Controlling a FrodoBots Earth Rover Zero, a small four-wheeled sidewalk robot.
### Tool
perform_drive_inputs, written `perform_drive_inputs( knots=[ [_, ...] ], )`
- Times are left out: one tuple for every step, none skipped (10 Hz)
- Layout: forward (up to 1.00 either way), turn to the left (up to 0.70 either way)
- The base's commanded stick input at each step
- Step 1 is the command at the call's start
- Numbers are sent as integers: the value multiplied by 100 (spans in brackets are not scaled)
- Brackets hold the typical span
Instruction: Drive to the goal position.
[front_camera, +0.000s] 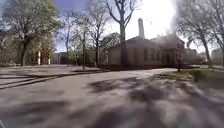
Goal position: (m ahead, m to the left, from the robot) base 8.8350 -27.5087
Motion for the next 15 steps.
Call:
perform_drive_inputs(
  knots=[
    [100, 0],
    [100, 0],
    [100, 0],
    [100, -2],
    [100, -8],
    [100, -31],
    [100, -30],
    [100, 0],
    [100, 0],
    [100, 0],
    [100, 0],
    [100, 0],
    [100, 0],
    [100, 0],
    [100, 0]
  ],
)
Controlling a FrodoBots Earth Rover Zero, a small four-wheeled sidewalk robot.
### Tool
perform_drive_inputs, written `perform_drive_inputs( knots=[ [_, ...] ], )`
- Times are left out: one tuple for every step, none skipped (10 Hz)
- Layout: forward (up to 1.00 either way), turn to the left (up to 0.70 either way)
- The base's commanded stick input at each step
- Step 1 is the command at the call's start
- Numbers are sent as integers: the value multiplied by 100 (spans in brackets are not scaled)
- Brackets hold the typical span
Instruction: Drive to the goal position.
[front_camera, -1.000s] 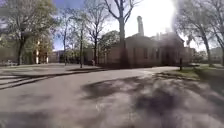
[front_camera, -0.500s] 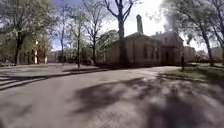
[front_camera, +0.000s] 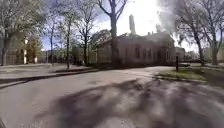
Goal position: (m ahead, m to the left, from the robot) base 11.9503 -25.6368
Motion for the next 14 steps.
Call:
perform_drive_inputs(
  knots=[
    [100, 0],
    [100, 0],
    [100, 0],
    [100, 0],
    [100, 0],
    [100, 0],
    [100, 0],
    [100, 0],
    [100, 0],
    [100, 0],
    [100, 0],
    [100, 0],
    [100, -8],
    [100, -26]
  ],
)
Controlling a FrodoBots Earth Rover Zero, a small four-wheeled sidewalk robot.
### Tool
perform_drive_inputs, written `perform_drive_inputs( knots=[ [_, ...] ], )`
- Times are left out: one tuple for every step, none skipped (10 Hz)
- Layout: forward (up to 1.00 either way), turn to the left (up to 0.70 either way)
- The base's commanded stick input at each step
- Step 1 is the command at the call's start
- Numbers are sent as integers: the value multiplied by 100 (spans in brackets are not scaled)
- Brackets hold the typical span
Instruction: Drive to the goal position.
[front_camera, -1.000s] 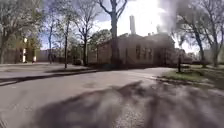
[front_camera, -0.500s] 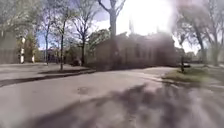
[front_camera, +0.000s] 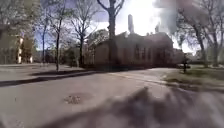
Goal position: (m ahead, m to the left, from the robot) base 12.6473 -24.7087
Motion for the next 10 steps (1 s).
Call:
perform_drive_inputs(
  knots=[
    [100, -38],
    [100, 0],
    [100, 0],
    [100, 0],
    [100, -21],
    [100, -36],
    [100, -23],
    [100, -11],
    [100, 0],
    [100, -21]
  ],
)
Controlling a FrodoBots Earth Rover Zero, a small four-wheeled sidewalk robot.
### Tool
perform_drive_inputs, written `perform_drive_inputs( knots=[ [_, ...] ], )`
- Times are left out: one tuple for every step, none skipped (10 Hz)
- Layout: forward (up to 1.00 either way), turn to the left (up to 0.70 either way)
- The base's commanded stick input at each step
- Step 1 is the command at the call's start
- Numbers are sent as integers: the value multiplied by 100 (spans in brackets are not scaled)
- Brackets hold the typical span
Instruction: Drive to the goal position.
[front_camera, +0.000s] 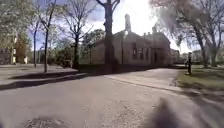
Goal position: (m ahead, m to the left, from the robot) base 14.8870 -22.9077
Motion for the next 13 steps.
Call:
perform_drive_inputs(
  knots=[
    [100, -26],
    [100, -16],
    [100, -7],
    [100, 0],
    [100, 0],
    [100, -2],
    [100, -21],
    [100, -23],
    [100, 0],
    [100, 0],
    [100, -16],
    [100, -11],
    [100, 0]
  ],
)
